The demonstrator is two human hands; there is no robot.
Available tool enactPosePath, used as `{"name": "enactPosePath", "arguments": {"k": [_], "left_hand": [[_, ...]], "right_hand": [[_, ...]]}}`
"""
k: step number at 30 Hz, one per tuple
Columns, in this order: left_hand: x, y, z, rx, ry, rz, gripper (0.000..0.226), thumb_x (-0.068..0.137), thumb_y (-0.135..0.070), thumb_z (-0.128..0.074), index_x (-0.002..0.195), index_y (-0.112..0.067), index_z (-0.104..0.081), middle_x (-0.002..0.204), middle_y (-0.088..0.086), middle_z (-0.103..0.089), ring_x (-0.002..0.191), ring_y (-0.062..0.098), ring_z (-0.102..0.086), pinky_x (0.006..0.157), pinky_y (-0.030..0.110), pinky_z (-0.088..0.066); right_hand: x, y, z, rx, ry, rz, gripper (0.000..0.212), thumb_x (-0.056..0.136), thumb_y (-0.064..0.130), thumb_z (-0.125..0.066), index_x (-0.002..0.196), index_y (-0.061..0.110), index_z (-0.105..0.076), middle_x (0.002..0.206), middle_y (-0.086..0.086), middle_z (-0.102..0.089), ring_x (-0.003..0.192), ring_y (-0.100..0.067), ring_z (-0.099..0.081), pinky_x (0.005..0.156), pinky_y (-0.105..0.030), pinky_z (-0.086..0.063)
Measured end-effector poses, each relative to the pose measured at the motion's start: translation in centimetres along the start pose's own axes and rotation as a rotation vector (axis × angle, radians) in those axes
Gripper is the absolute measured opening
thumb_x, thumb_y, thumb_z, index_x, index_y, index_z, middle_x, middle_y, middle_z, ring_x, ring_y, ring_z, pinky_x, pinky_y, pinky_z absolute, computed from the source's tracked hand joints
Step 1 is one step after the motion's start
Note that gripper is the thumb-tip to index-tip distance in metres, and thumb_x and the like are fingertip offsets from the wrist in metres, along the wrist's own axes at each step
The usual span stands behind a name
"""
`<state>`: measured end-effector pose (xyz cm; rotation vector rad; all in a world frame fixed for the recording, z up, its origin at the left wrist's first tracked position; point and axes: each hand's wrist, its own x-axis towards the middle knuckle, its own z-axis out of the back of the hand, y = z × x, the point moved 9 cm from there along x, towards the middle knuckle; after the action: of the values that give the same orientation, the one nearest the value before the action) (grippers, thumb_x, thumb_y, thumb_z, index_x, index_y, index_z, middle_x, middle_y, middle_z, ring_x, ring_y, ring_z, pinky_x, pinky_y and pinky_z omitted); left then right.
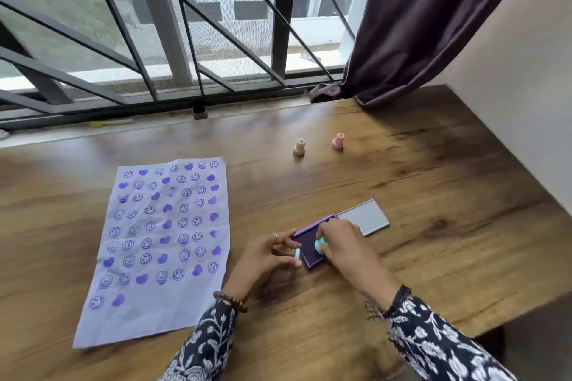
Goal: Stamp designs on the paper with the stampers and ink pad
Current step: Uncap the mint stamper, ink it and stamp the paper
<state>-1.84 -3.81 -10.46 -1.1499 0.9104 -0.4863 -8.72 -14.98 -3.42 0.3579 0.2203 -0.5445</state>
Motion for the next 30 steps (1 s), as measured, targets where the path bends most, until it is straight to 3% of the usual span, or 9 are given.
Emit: {"name": "enactPosePath", "arguments": {"k": [4,7,9,11,13,16,21,25,30], "left_hand": [[-0.8,-1.3,0.1,0.024,0.019,-0.02,0.029,0.064,0.001,-0.078,0.09,-0.009,-0.069,0.116,-0.008,-0.058,0.103,0.003,-0.057,0.088,0.02,-0.044],[-2.6,-2.7,2.3,0.025,-0.053,-0.048,0.04,0.066,-0.005,-0.078,0.104,-0.003,-0.064,0.099,-0.01,-0.065,0.081,-0.014,-0.059,0.079,0.008,-0.044],[-4.7,-3.4,6.0,0.001,-0.154,-0.072,0.029,0.068,-0.006,-0.077,0.094,-0.008,-0.067,0.092,0.007,-0.071,0.079,0.006,-0.065,0.084,0.022,-0.048],[-7.2,-3.7,10.7,0.018,-0.255,-0.108,0.019,0.069,-0.006,-0.076,0.086,-0.012,-0.068,0.085,0.014,-0.072,0.079,0.017,-0.066,0.085,0.033,-0.051],[-9.6,-3.0,15.6,0.095,-0.341,-0.136,0.016,0.07,-0.008,-0.076,0.082,-0.014,-0.067,0.081,0.008,-0.072,0.077,0.012,-0.068,0.08,0.031,-0.052],[-12.6,-0.8,21.5,0.236,-0.388,-0.145,0.019,0.073,-0.006,-0.073,0.084,-0.017,-0.064,0.082,0.004,-0.071,0.08,0.007,-0.068,0.077,0.033,-0.053],[-14.9,3.5,24.9,0.323,-0.385,-0.101,0.03,0.083,-0.007,-0.062,0.086,-0.037,-0.056,0.09,-0.006,-0.071,0.079,-0.017,-0.062,0.067,0.001,-0.044],[-15.6,5.1,24.2,0.297,-0.383,-0.129,0.021,0.087,-0.016,-0.058,0.091,-0.035,-0.052,0.094,-0.017,-0.069,0.088,-0.012,-0.061,0.075,0.011,-0.047],[-16.2,5.1,22.9,0.232,-0.381,-0.206,0.016,0.089,-0.011,-0.055,0.093,-0.026,-0.051,0.081,-0.025,-0.063,0.078,-0.024,-0.056,0.062,-0.001,-0.039]], "right_hand": [[1.3,1.1,1.0,-0.062,0.128,-0.039,0.018,0.075,-0.003,-0.059,0.091,0.0,-0.066,0.096,-0.023,-0.064,0.09,-0.036,-0.062,0.068,-0.035,-0.047],[1.7,0.9,1.1,-0.052,0.229,-0.112,0.017,0.071,-0.003,-0.063,0.087,-0.001,-0.07,0.085,-0.024,-0.064,0.073,-0.028,-0.057,0.061,-0.029,-0.039],[1.5,1.1,1.5,0.016,0.161,-0.148,0.012,0.071,0.006,-0.067,0.08,-0.001,-0.069,0.081,-0.023,-0.066,0.071,-0.025,-0.056,0.059,-0.029,-0.037],[0.5,2.9,1.3,0.25,0.049,-0.145,0.015,0.072,0.014,-0.072,0.07,0.001,-0.065,0.073,-0.017,-0.064,0.07,-0.023,-0.055,0.061,-0.031,-0.037],[-1.1,6.3,-0.3,0.741,0.016,-0.133,0.009,0.074,0.011,-0.074,0.07,0.006,-0.068,0.066,-0.009,-0.063,0.065,-0.019,-0.057,0.065,-0.034,-0.045],[-4.0,12.3,-4.4,1.354,0.038,-0.163,0.003,0.079,0.006,-0.068,0.08,0.007,-0.071,0.061,0.003,-0.068,0.056,-0.007,-0.062,0.055,-0.019,-0.051],[-7.9,20.1,-12.1,1.777,0.1,-0.307,0.016,0.083,0.008,-0.064,0.097,0.001,-0.065,0.079,-0.004,-0.068,0.075,-0.012,-0.068,0.066,-0.025,-0.059],[-8.3,21.6,-13.7,1.624,-0.055,-0.334,0.01,0.081,0.006,-0.067,0.09,0.009,-0.065,0.089,-0.011,-0.065,0.078,-0.015,-0.062,0.071,-0.027,-0.059],[-7.8,22.0,-10.8,0.857,-0.268,-0.114,0.011,0.083,0.015,-0.066,0.093,0.019,-0.064,0.094,0.003,-0.058,0.074,0.001,-0.058,0.068,-0.006,-0.047]]}}
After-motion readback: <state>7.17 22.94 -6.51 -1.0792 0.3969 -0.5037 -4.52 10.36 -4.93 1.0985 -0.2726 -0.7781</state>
